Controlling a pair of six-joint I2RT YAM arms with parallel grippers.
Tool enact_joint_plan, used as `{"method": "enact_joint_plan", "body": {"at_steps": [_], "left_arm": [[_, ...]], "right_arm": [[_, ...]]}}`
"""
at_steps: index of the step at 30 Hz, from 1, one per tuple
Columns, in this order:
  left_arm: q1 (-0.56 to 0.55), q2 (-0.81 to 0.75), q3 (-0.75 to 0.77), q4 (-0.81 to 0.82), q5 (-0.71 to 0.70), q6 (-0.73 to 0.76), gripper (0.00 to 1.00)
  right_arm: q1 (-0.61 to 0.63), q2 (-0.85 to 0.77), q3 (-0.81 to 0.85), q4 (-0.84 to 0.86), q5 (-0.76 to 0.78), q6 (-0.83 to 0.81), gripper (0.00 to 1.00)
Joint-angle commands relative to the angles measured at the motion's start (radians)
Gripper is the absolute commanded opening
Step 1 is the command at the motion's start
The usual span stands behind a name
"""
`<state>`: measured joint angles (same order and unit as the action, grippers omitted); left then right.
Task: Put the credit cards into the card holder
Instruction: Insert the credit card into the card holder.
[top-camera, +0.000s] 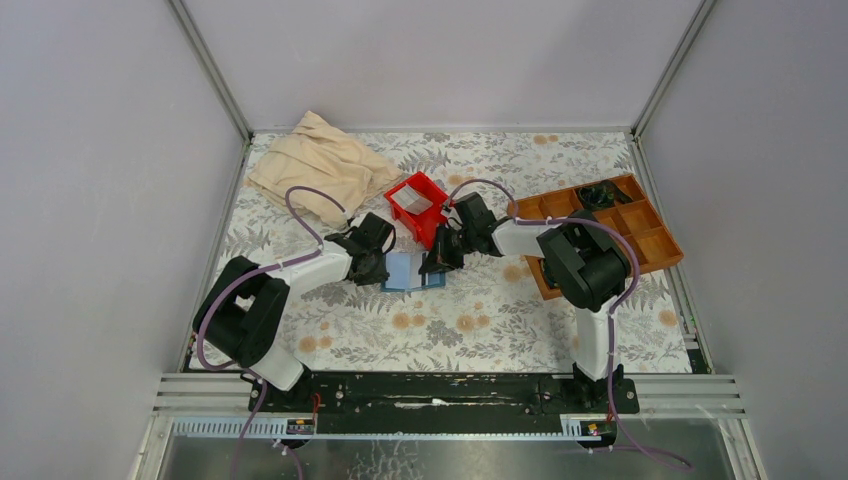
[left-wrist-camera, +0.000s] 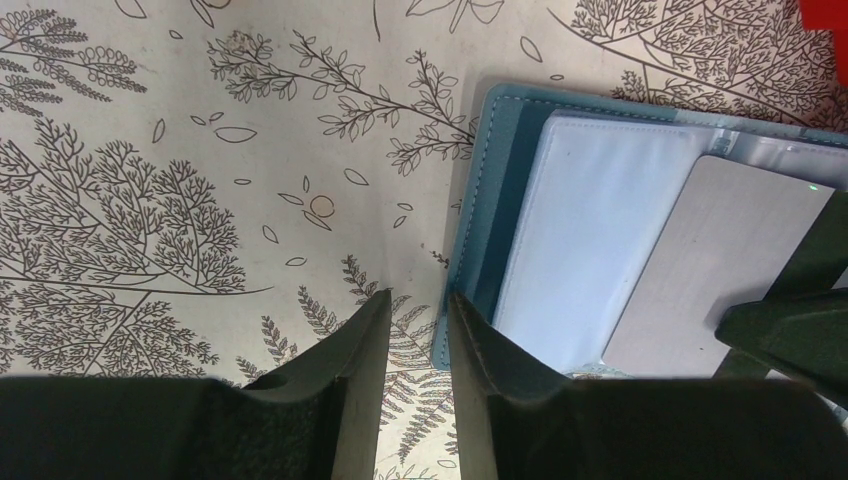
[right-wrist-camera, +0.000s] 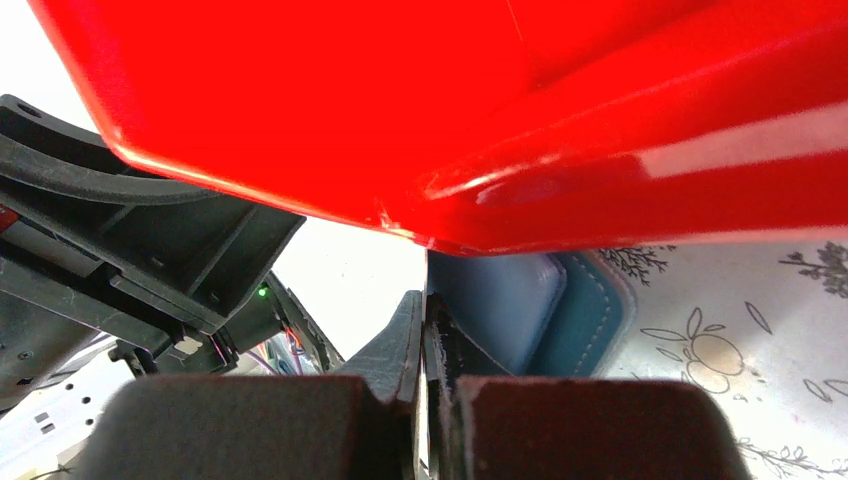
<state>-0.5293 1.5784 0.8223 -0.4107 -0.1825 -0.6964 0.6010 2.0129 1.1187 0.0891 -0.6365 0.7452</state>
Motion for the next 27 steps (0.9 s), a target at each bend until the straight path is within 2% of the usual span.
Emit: {"method": "enact_joint_plan", "body": {"at_steps": [1, 27], "left_arm": [[0.004, 0.074, -0.036, 0.021, 0.002, 0.02, 0.34], [0.005, 0.1, -0.043, 0.024, 0.022, 0.011, 0.33]], "right_arm": [[0.006, 0.033, 0.031, -0.02, -0.009, -0.037, 0.0], [0.031, 0.086, 0.053, -0.066, 0.003, -0.083, 0.0]]}}
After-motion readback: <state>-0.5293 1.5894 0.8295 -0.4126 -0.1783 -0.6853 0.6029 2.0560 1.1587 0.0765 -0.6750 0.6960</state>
